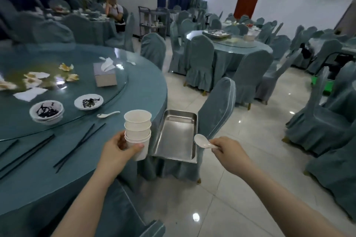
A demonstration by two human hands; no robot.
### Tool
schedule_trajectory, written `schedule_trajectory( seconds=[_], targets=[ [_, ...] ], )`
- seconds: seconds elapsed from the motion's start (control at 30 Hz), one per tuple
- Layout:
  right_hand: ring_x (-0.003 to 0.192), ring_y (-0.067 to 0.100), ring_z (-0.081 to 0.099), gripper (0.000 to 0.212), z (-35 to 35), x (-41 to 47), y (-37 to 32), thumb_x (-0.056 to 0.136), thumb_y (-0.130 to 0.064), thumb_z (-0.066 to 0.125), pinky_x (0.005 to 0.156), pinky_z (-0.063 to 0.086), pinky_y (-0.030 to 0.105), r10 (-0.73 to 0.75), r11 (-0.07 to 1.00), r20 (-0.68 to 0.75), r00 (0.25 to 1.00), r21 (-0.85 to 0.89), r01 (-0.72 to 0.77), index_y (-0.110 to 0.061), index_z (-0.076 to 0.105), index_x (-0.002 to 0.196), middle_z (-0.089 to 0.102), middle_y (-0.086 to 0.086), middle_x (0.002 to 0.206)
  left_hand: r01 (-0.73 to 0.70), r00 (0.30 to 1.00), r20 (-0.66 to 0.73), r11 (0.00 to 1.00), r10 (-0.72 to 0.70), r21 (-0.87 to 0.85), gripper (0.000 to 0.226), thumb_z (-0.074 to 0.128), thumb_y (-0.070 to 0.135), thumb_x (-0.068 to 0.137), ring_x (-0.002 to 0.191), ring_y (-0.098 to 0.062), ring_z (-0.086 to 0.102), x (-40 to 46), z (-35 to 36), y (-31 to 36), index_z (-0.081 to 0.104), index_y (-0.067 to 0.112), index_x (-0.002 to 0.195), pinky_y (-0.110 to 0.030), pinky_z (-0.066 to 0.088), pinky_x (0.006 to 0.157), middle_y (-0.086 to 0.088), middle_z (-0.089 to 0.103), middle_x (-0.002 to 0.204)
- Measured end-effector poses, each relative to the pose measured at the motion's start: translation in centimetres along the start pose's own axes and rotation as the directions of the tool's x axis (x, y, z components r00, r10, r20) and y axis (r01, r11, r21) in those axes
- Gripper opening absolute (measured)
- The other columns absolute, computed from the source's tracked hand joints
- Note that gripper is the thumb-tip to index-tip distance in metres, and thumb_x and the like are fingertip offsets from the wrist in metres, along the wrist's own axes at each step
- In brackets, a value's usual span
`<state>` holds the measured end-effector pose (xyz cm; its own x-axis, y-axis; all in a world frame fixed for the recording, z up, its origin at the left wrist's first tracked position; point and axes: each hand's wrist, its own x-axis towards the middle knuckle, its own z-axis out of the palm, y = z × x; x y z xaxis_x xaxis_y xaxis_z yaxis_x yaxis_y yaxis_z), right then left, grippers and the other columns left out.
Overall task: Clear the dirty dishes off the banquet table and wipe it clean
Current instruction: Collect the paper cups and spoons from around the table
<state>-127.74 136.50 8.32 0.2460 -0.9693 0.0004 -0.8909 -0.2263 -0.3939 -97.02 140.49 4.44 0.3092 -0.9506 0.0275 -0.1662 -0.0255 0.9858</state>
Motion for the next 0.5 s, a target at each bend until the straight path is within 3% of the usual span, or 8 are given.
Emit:
schedule_trajectory(
  seconds=[0.1, 0.2, 0.33, 0.43, 0.5],
  targets=[
    [0.07, 0.019, 0.057, 0.03, -0.2, 6.1, 0.2, 0.092, -0.014, 0.047, 0.056, 0.038, 0.022, -0.115, 0.993, 0.104, 0.988, 0.003, 0.116, -0.029, 0.052, 0.066, 0.057, -0.002, 0.072, 0.054, 0.989, -0.14, 0.998, -0.049, 0.037, 0.042, 0.081, 0.018, 0.071, 0.088, 0.005, 0.06, 0.5, -0.1, 0.2, 0.06, 0.031, 0.105, -0.011, 0.041, 0.066, 0.02, 0.066, 0.095],
    [0.072, 0.016, 0.061, 0.019, 0.7, 11.9, -1.4, 0.095, -0.018, 0.049, 0.066, 0.049, 0.03, -0.22, 0.975, 0.163, 0.962, 0.066, 0.212, -0.025, 0.064, 0.086, 0.065, -0.003, 0.079, 0.111, 0.956, -0.278, 0.992, -0.092, 0.053, 0.044, 0.081, 0.021, 0.071, 0.092, 0.0, 0.061, 1.3, -1.4, -0.2, 0.059, 0.032, 0.107, -0.016, 0.044, 0.07, 0.019, 0.066, 0.098],
    [0.058, 0.005, 0.049, 0.022, 2.8, 18.6, -3.7, 0.094, -0.023, 0.051, 0.05, 0.034, 0.02, -0.342, 0.94, 0.211, 0.916, 0.055, 0.338, -0.032, 0.058, 0.076, 0.059, -0.009, 0.067, 0.123, 0.887, -0.452, 0.991, -0.09, 0.045, 0.037, 0.08, 0.012, 0.072, 0.09, -0.004, 0.063, 4.0, -3.5, -1.1, 0.061, 0.035, 0.095, -0.018, 0.044, 0.069, 0.016, 0.067, 0.094],
    [0.059, 0.01, 0.048, 0.018, 3.8, 23.1, -5.2, 0.092, -0.021, 0.052, 0.051, 0.033, 0.023, -0.379, 0.925, 0.235, 0.895, 0.091, 0.368, -0.024, 0.066, 0.08, 0.061, -0.002, 0.07, 0.126, 0.841, -0.534, 0.991, -0.081, 0.048, 0.039, 0.08, 0.011, 0.071, 0.087, -0.004, 0.064, 6.5, -4.7, -1.3, 0.061, 0.035, 0.095, -0.016, 0.044, 0.065, 0.016, 0.068, 0.094],
    [0.059, 0.013, 0.047, 0.021, 4.5, 26.0, -6.5, 0.09, -0.019, 0.053, 0.052, 0.032, 0.023, -0.432, 0.902, 0.247, 0.868, 0.086, 0.424, -0.023, 0.06, 0.07, 0.056, -0.001, 0.063, 0.138, 0.801, -0.591, 0.99, -0.09, 0.036, 0.041, 0.08, 0.014, 0.072, 0.086, -0.001, 0.063, 7.3, -5.3, -1.4, 0.06, 0.034, 0.101, -0.014, 0.043, 0.063, 0.018, 0.067, 0.095]
  ],
)
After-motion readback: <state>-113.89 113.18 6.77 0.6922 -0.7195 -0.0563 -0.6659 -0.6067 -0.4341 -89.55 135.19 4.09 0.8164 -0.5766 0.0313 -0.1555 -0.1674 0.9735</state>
